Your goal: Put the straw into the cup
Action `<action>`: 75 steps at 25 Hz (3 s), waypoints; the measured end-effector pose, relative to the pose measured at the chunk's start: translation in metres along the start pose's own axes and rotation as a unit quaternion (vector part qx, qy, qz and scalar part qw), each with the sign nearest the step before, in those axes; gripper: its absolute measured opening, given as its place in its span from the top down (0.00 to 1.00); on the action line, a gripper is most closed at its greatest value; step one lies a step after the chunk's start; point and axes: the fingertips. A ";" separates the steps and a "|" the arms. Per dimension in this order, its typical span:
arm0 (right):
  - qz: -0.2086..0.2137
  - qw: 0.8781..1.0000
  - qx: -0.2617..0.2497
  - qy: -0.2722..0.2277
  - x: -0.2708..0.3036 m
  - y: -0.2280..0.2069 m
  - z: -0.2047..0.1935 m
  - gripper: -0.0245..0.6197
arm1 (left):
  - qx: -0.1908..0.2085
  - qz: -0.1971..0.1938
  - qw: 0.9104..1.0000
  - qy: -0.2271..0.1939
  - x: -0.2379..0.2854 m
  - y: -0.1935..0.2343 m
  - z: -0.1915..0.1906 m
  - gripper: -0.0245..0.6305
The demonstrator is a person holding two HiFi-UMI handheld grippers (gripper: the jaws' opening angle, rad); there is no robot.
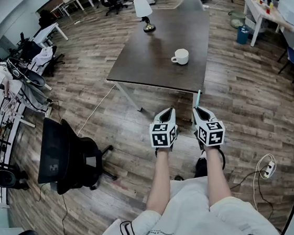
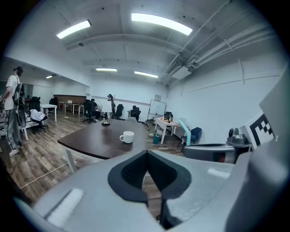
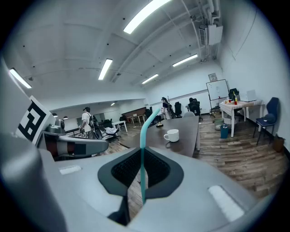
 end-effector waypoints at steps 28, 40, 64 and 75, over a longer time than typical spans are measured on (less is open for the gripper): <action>0.071 0.997 0.019 -0.015 0.118 -0.110 0.076 0.89 | 0.035 0.017 0.999 0.004 0.149 0.016 0.063 0.96; 0.090 0.996 0.004 0.020 0.142 -0.195 0.080 0.89 | 0.005 0.028 1.000 -0.002 0.228 -0.009 0.062 0.96; 0.037 0.998 0.039 0.041 0.140 -0.308 0.067 0.89 | -0.008 0.018 0.999 0.035 0.334 -0.028 0.055 0.96; 0.067 0.996 0.032 0.050 0.208 -0.316 0.093 0.89 | -0.024 0.063 0.997 0.025 0.360 0.035 0.077 0.96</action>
Point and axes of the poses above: the fingertips, and each gripper's own axes: x forward along the fingers, y to its left, z out of its top, and after that the axes turned 6 degrees about -y, right-handed
